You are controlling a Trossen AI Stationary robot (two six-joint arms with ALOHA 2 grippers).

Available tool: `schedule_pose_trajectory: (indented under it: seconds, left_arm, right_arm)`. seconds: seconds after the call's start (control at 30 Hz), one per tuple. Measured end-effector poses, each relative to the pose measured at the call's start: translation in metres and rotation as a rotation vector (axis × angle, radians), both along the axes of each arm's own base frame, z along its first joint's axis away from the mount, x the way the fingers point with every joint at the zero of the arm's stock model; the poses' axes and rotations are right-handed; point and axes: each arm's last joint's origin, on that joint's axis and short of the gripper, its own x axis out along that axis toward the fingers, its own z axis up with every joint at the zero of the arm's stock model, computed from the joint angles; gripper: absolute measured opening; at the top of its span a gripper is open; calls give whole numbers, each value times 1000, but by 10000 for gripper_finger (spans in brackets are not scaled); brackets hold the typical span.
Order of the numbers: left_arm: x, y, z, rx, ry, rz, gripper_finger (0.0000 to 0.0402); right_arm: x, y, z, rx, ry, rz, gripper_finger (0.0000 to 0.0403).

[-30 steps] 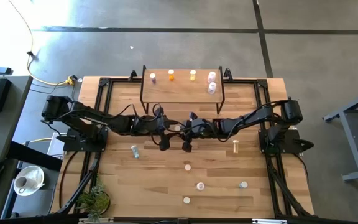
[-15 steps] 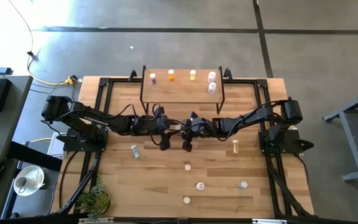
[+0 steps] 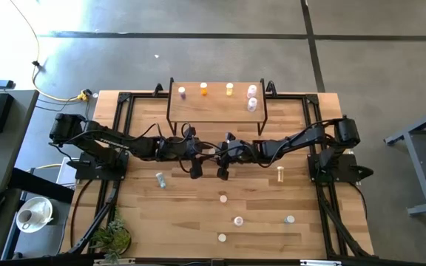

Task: Pick and place medicine bottles onto shelf by color
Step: Put the top orange pill bottle on the shelf aligned with the other orange pill bottle

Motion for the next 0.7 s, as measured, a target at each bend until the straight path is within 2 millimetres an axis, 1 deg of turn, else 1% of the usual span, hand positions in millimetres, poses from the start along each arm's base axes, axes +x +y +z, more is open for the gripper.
schedule_pose_trajectory:
  seconds: [0.2, 0.43, 0.53, 0.7]
  left_arm:
    - [0, 0, 0, 13, 5, -6, 111]
    - [0, 0, 0, 14, 5, -7, 115]
    - [0, 0, 0, 13, 5, -8, 114]
    - [-1, 1, -1, 16, 15, -1, 111]
  right_arm:
    - [0, 0, 0, 1, 0, 1, 83]
    - [0, 0, 0, -18, 2, -12, 104]
    - [0, -1, 0, -22, 3, -18, 121]
    - [-2, -1, 1, -23, 14, -19, 168]
